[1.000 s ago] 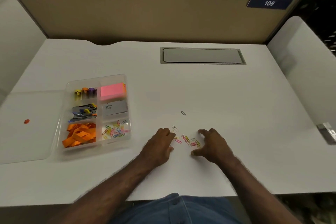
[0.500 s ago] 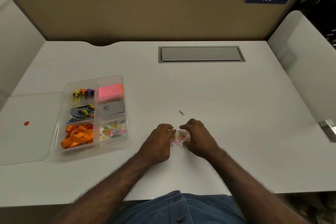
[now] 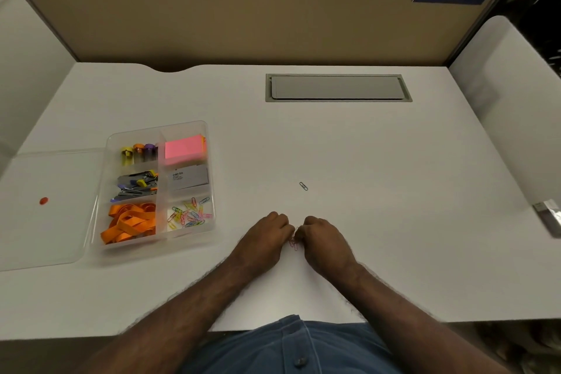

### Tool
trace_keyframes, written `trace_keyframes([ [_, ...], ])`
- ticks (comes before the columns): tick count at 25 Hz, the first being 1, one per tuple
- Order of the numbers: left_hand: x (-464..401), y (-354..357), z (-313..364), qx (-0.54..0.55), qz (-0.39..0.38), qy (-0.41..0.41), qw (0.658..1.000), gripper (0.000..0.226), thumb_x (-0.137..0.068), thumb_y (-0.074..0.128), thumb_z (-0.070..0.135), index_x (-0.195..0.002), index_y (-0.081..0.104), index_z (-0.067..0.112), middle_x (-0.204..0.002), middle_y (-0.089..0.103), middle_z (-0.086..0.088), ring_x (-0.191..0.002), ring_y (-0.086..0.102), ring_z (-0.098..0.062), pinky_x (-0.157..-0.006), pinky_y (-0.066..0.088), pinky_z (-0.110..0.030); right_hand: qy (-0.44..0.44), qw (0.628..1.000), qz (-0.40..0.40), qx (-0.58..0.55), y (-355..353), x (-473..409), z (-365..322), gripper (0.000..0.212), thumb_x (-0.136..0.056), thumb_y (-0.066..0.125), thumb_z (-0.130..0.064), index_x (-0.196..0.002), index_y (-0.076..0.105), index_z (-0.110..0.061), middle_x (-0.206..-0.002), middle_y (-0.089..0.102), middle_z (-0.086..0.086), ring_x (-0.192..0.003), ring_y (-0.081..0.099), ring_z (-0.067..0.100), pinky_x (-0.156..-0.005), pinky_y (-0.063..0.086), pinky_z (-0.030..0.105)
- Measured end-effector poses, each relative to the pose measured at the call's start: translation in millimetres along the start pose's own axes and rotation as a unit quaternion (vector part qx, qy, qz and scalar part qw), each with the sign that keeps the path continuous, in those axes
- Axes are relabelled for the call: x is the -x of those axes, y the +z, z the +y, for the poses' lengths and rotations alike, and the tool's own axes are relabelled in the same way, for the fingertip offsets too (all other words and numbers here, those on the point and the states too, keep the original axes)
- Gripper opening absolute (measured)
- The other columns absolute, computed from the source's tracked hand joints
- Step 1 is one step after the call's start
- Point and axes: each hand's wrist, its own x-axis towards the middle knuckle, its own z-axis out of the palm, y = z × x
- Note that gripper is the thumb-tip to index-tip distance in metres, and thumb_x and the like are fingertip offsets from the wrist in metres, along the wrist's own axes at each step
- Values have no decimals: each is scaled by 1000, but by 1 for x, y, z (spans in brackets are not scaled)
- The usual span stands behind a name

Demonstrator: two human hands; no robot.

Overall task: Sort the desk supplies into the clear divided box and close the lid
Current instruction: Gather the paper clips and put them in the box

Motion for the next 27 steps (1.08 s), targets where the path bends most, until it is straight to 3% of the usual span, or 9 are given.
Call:
trace_keyframes([
  [7,-1,5,0,27,0,-13,1000,20,-94,49,0,-105,64,8,-103,61,-11,-94,53,-29,-80,48,-42,90,992,16,-87,-16,-14,1,22,-84,62,-11,-87,82,-19,-86,74,-4,-75,62,14,-66,45,26],
  [11,5,-1,-9,68,53,-31,996,18,-96,56,3,-110,65,9,-103,63,-9,-93,56,-27,-79,51,-40,109,985,33,-133,-29,-22,-5,19,-81,70,-14,-93,83,-22,-95,78,-7,-87,70,9,-77,55,24],
  [13,7,-9,-15,87,89,-47,991,18,-95,59,3,-110,65,10,-102,64,-8,-91,56,-25,-78,53,-37,104,979,49,-167,-37,-27,-16,22,-81,69,-12,-92,83,-24,-94,79,-9,-84,70,5,-79,58,24],
  [17,24,-39,-43,102,175,-77,976,17,-98,58,6,-110,62,16,-101,62,-1,-92,50,-14,-82,44,-24,68,966,54,-245,-48,-47,-58,17,-82,72,-13,-89,82,-25,-74,73,-17,-65,67,-3,-60,48,10],
  [20,48,-63,-72,111,212,-131,962,15,-97,64,5,-108,66,14,-101,65,-4,-92,52,-11,-83,45,-21,50,950,52,-305,-50,-65,-96,12,-81,76,-13,-84,81,-24,-61,70,-14,-53,66,0,-52,45,9],
  [23,70,-83,-98,131,216,-202,946,13,-99,62,7,-110,68,9,-106,66,-9,-97,58,-19,-90,49,-27,30,941,47,-334,-46,-82,-137,9,-82,79,-11,-86,81,-18,-65,72,-10,-59,71,6,-57,52,11],
  [27,88,-101,-125,131,236,-231,935,14,-99,61,6,-109,70,4,-106,67,-14,-99,62,-23,-87,52,-29,23,933,42,-356,-36,-101,-176,10,-86,79,-9,-97,80,-10,-80,75,-6,-61,72,5,-59,57,17],
])
